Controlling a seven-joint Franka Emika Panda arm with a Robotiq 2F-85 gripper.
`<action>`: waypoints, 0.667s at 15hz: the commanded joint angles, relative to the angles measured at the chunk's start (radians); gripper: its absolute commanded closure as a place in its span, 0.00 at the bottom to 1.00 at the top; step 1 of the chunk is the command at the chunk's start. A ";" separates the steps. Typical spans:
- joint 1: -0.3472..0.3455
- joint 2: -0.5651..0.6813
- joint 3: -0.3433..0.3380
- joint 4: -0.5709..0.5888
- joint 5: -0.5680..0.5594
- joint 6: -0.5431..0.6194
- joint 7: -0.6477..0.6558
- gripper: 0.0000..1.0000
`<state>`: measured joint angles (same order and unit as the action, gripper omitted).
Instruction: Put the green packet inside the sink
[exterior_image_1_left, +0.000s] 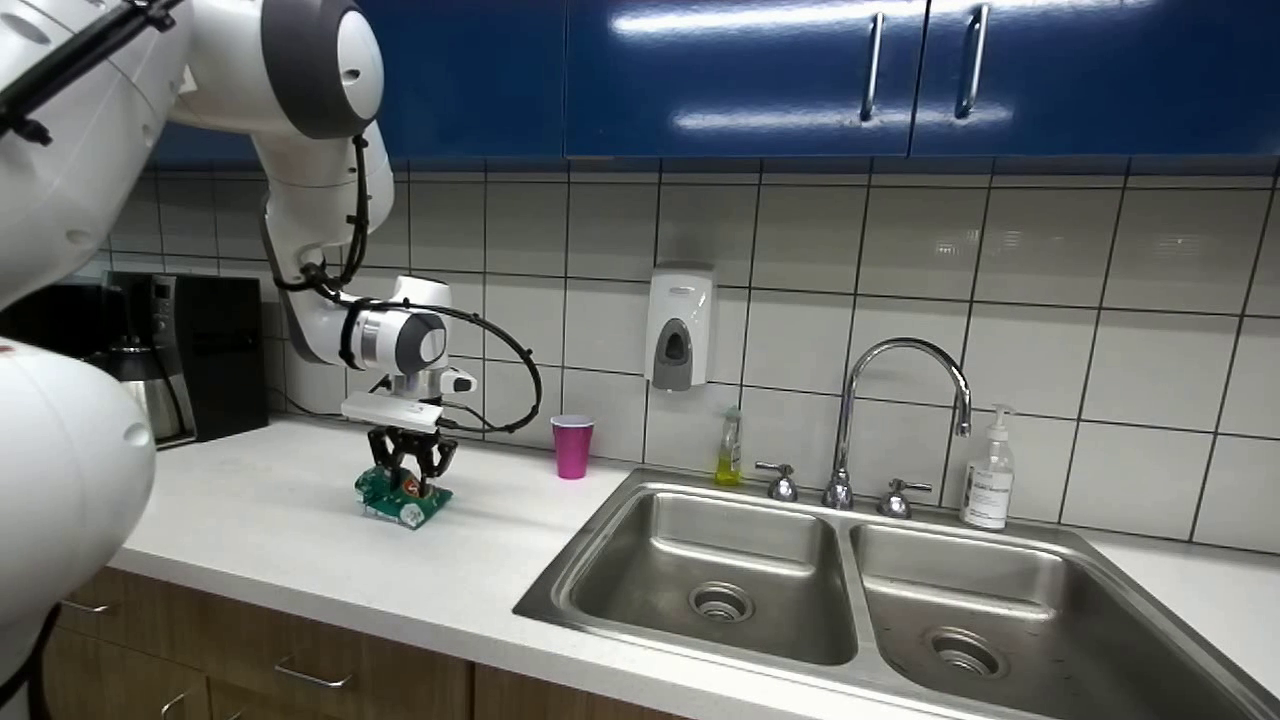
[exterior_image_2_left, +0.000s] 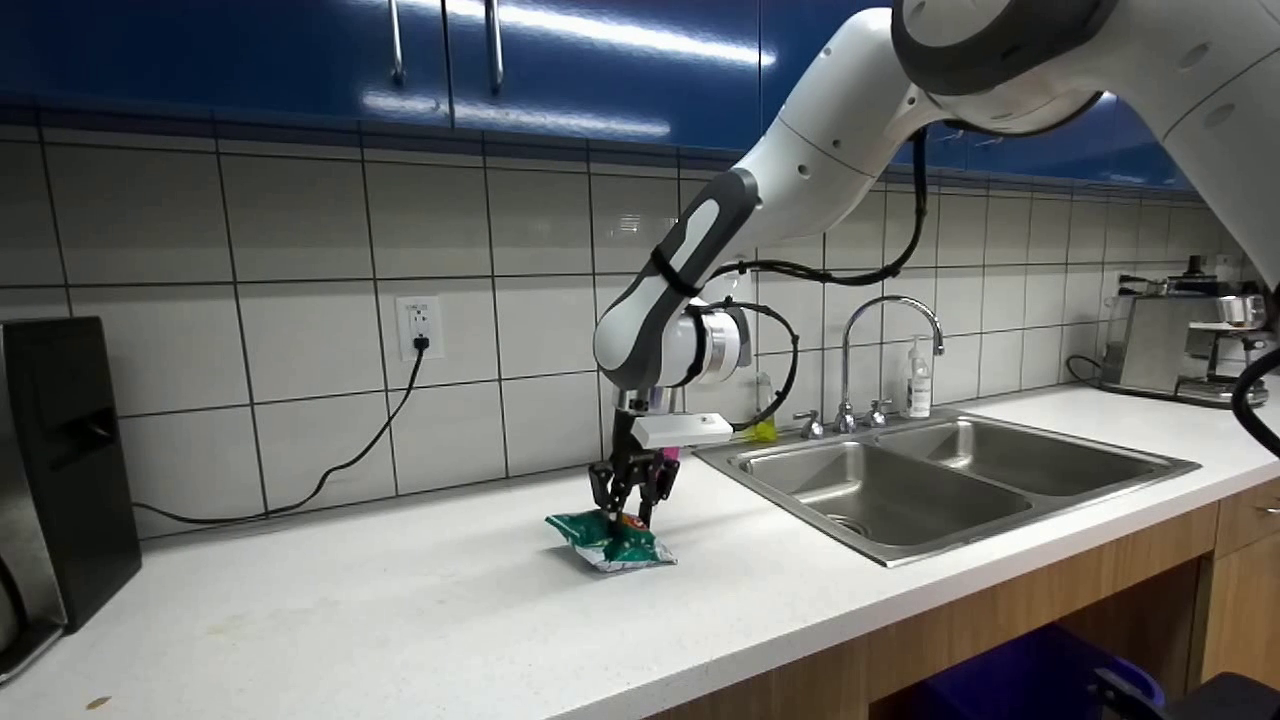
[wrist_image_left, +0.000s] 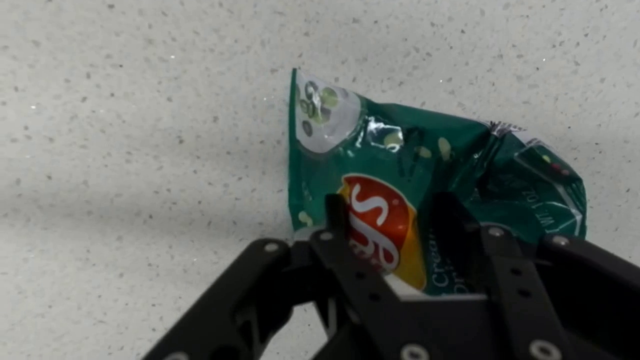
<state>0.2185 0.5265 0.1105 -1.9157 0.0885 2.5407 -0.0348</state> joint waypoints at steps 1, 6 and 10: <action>-0.005 0.005 -0.002 0.029 -0.035 -0.025 0.037 0.82; -0.006 -0.006 -0.002 0.035 -0.032 -0.034 0.055 1.00; -0.005 -0.030 -0.003 0.036 -0.026 -0.048 0.081 0.99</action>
<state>0.2185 0.5261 0.1055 -1.8909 0.0808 2.5378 0.0003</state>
